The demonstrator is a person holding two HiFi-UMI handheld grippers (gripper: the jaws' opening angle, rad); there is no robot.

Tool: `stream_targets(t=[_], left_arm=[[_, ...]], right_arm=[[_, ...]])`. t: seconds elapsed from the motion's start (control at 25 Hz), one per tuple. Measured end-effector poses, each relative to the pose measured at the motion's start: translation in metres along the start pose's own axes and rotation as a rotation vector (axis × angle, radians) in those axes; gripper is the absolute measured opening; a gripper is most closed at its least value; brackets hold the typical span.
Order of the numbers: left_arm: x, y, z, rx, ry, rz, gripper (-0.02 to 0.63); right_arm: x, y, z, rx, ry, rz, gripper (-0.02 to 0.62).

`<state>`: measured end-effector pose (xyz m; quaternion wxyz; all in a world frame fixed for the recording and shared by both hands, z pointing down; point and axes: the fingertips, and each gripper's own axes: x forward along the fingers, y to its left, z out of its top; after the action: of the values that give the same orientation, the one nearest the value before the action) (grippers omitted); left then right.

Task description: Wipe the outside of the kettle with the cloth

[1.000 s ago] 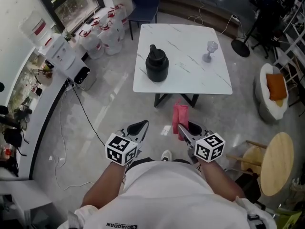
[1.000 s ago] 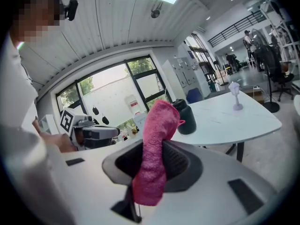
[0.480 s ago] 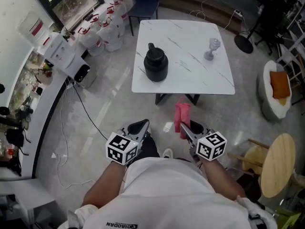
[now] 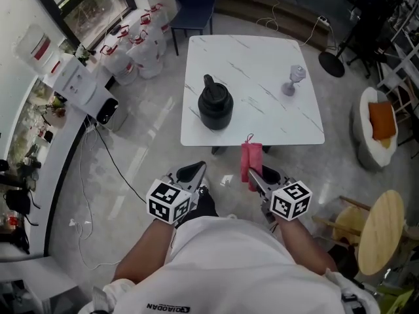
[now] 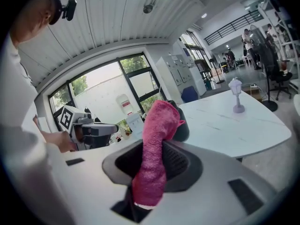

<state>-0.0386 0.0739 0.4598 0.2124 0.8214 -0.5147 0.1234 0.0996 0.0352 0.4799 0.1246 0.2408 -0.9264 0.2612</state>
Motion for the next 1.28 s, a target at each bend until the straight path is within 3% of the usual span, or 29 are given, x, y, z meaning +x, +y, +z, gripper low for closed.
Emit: stream_targets(t=[0.48, 0.84, 1.04, 1.28], left_arm=[[0.048, 0.117, 0.075, 0.076, -0.016, -0.064, 0.008], [0.079, 0.185, 0.102, 0.119, 0.002, -0.133, 0.008], [0.091, 0.201, 0.107, 0.124, 0.018, -0.148, 0.008], [0.105, 0.204, 0.107, 0.106, 0.024, -0.117, 0.008]], right_arm=[[0.096, -0.035, 0.087, -0.024, -0.048, -0.087, 0.114], [0.143, -0.062, 0.126, -0.042, -0.067, -0.189, 0.114], [0.152, -0.068, 0.143, -0.149, -0.026, -0.209, 0.114], [0.175, -0.066, 0.172, -0.442, 0.079, -0.151, 0.114]])
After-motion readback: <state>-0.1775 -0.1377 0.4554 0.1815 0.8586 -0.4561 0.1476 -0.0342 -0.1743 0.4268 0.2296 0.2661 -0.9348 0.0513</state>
